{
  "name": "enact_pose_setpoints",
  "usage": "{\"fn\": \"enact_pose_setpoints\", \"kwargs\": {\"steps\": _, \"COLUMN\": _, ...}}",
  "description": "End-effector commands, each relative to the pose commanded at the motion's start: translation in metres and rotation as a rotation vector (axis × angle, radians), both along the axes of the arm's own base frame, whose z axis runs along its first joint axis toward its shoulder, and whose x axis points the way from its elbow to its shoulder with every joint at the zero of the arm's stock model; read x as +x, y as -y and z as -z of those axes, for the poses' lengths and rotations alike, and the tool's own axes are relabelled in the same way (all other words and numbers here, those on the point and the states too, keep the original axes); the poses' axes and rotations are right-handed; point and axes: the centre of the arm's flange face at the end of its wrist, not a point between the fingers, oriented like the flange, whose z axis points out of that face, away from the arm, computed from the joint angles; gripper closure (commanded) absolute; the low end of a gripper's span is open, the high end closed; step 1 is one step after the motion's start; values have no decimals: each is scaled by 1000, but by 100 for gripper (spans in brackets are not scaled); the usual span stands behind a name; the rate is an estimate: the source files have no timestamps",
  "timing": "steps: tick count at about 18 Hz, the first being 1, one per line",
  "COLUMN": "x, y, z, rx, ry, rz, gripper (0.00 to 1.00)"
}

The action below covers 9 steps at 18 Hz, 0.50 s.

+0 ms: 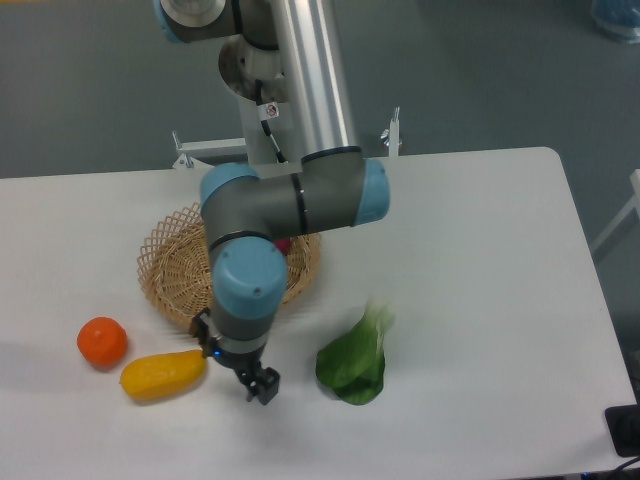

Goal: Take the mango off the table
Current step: 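Move the open gripper over the basket toward the yellow mango, then lower the gripper onto the yellow mango and close on it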

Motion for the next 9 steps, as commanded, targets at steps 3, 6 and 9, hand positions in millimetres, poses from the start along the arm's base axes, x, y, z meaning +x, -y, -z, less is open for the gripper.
{"fn": "enact_pose_setpoints", "kwargs": {"steps": 3, "x": 23, "y": -6, "z": 17, "rx": -23, "ry": 12, "rz": 34, "gripper": 0}}
{"fn": "enact_pose_setpoints", "kwargs": {"steps": 6, "x": 37, "y": -7, "z": 25, "rx": -12, "ry": 5, "rz": 49, "gripper": 0}}
{"fn": "enact_pose_setpoints", "kwargs": {"steps": 9, "x": 50, "y": -7, "z": 33, "rx": 0, "ry": -1, "rz": 65, "gripper": 0}}
